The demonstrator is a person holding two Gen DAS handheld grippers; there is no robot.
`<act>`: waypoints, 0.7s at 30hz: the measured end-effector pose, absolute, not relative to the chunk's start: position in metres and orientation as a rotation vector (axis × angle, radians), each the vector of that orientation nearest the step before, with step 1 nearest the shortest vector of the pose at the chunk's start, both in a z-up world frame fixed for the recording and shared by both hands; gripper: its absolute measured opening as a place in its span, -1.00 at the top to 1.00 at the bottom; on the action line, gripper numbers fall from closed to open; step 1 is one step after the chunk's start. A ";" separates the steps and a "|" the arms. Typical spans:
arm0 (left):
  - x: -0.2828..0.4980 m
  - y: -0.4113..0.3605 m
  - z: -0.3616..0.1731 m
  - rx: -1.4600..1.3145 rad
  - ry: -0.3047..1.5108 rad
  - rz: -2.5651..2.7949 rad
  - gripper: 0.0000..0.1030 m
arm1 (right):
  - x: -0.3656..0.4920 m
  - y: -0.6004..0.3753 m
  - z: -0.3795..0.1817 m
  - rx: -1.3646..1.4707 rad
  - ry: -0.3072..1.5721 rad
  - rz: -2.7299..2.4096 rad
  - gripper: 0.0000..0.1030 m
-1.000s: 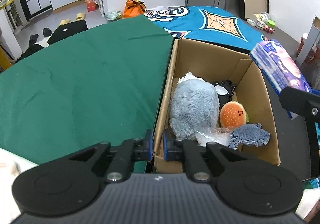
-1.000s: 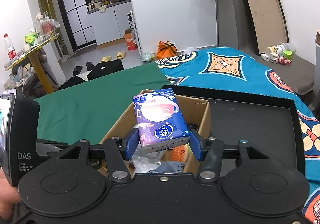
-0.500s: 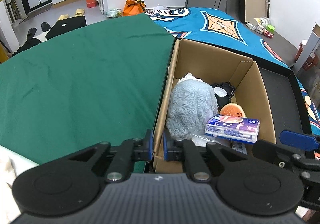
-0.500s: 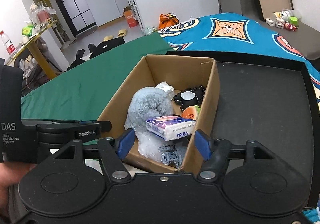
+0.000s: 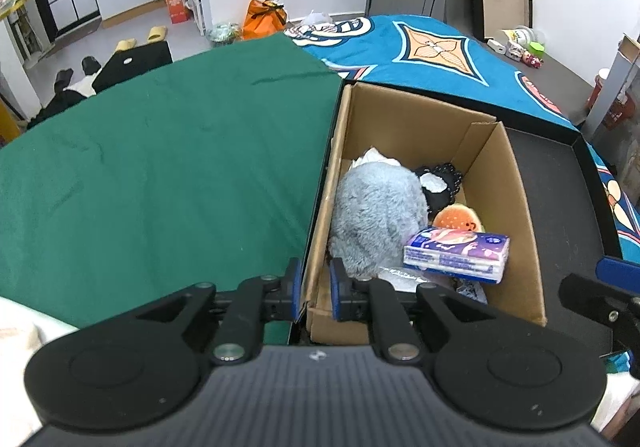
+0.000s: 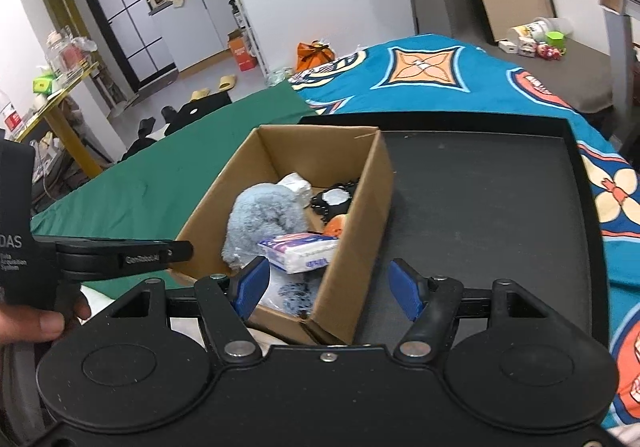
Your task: Organize soft objects
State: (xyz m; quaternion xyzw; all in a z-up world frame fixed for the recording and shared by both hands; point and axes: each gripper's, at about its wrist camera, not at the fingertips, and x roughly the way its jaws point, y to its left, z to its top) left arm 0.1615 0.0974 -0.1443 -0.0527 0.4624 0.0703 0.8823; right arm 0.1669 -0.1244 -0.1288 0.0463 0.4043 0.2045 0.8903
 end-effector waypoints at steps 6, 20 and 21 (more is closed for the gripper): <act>0.160 0.089 -0.130 -0.103 0.968 0.142 0.55 | 0.162 -0.142 -0.124 0.128 0.834 0.397 -0.29; 0.146 0.053 -0.091 -0.061 0.939 0.086 -0.40 | 0.140 -0.185 -0.108 0.200 0.791 0.320 -0.81; 0.145 0.051 -0.089 -0.057 0.940 0.083 -0.41 | 0.139 -0.187 -0.106 0.202 0.786 0.313 -0.84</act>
